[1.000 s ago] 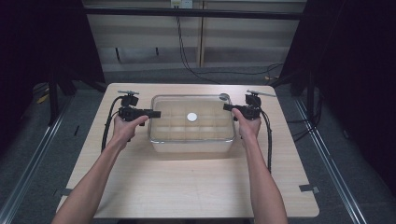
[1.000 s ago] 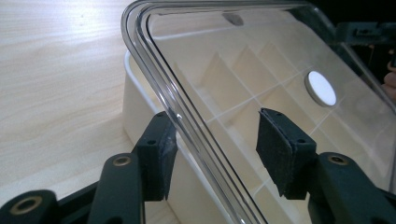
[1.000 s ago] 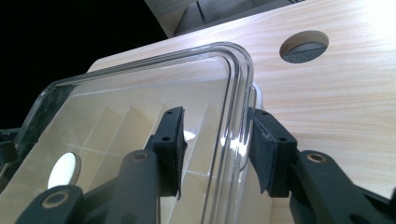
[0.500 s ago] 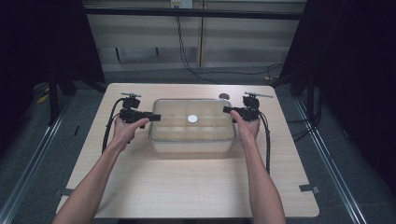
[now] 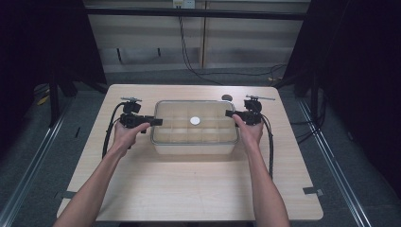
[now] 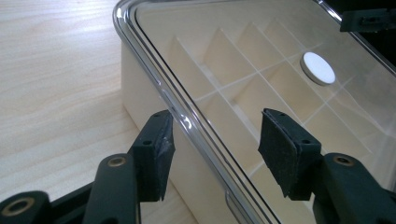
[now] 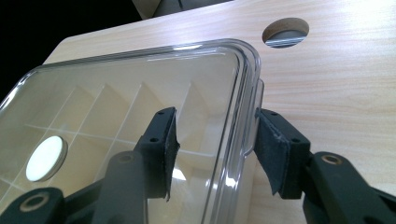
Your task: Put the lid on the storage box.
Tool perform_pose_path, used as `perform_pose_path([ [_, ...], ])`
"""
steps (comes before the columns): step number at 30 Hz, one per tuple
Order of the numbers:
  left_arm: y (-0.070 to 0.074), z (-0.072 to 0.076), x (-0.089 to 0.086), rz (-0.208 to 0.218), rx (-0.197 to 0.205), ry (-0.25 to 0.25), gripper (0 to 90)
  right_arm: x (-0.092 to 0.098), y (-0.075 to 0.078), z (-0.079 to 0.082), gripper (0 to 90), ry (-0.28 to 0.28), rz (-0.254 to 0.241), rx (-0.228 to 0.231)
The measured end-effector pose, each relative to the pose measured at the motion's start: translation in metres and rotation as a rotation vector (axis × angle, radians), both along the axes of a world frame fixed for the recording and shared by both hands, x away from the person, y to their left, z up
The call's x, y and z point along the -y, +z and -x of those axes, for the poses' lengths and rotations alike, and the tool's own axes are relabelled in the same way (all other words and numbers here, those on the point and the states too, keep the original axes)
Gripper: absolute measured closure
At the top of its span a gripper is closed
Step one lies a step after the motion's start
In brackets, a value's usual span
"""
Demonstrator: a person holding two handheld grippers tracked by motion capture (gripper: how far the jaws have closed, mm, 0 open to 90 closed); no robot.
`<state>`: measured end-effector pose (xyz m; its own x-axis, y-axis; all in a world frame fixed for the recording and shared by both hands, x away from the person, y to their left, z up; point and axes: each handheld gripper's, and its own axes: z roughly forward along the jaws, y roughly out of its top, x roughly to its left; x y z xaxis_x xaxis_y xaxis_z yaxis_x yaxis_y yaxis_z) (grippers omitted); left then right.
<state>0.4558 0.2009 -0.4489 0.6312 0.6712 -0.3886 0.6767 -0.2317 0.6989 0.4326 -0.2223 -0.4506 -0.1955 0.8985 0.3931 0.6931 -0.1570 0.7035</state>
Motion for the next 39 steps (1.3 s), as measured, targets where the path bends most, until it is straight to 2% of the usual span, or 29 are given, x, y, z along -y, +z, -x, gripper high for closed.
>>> perform_pose_path([
  [2, 0.0, 0.003, 0.0, 0.004, -0.002, 0.0, 45.3, 0.001, 0.0, 0.002, 48.7, 0.006, -0.004, 0.0],
  [5, -0.001, 0.007, 0.001, 0.033, -0.023, 0.006, 40.6, -0.002, 0.001, 0.006, 39.3, 0.023, -0.016, 0.003],
  [9, 0.002, 0.013, 0.003, -0.019, 0.015, 0.001, 36.4, -0.003, 0.006, 0.011, 36.6, 0.031, 0.026, 0.016],
  [11, 0.004, 0.015, 0.002, 0.005, 0.024, 0.01, 34.5, -0.001, 0.012, 0.016, 35.9, 0.034, 0.014, 0.035],
  [18, 0.01, 0.025, -0.004, 0.012, 0.053, 0.004, 34.7, 0.008, 0.026, 0.031, 35.9, 0.069, 0.024, 0.082],
  [21, 0.012, 0.032, -0.006, -0.013, 0.08, -0.003, 37.2, 0.009, 0.031, 0.038, 36.7, 0.091, 0.032, 0.097],
  [23, 0.014, 0.039, -0.007, -0.003, 0.099, -0.003, 38.2, 0.009, 0.034, 0.044, 37.5, 0.105, 0.036, 0.113],
  [25, 0.014, 0.044, -0.009, 0.002, 0.099, -0.006, 38.5, 0.008, 0.037, 0.051, 37.7, 0.124, 0.037, 0.126],
  [28, 0.016, 0.049, -0.012, -0.017, 0.105, -0.002, 37.9, 0.006, 0.039, 0.062, 36.8, 0.145, 0.048, 0.128],
  [31, 0.019, 0.058, -0.017, -0.001, 0.116, 0.001, 36.2, 0.005, 0.04, 0.074, 36.0, 0.161, 0.058, 0.145],
  [35, 0.024, 0.071, -0.025, -0.022, 0.154, -0.008, 33.3, 0.008, 0.041, 0.091, 34.1, 0.169, 0.07, 0.164],
  [37, 0.025, 0.075, -0.027, -0.039, 0.16, -0.012, 30.6, 0.011, 0.041, 0.099, 33.0, 0.167, 0.074, 0.172],
  [39, 0.025, 0.081, -0.03, -0.033, 0.165, -0.014, 28.7, 0.014, 0.04, 0.106, 32.2, 0.159, 0.084, 0.171],
])
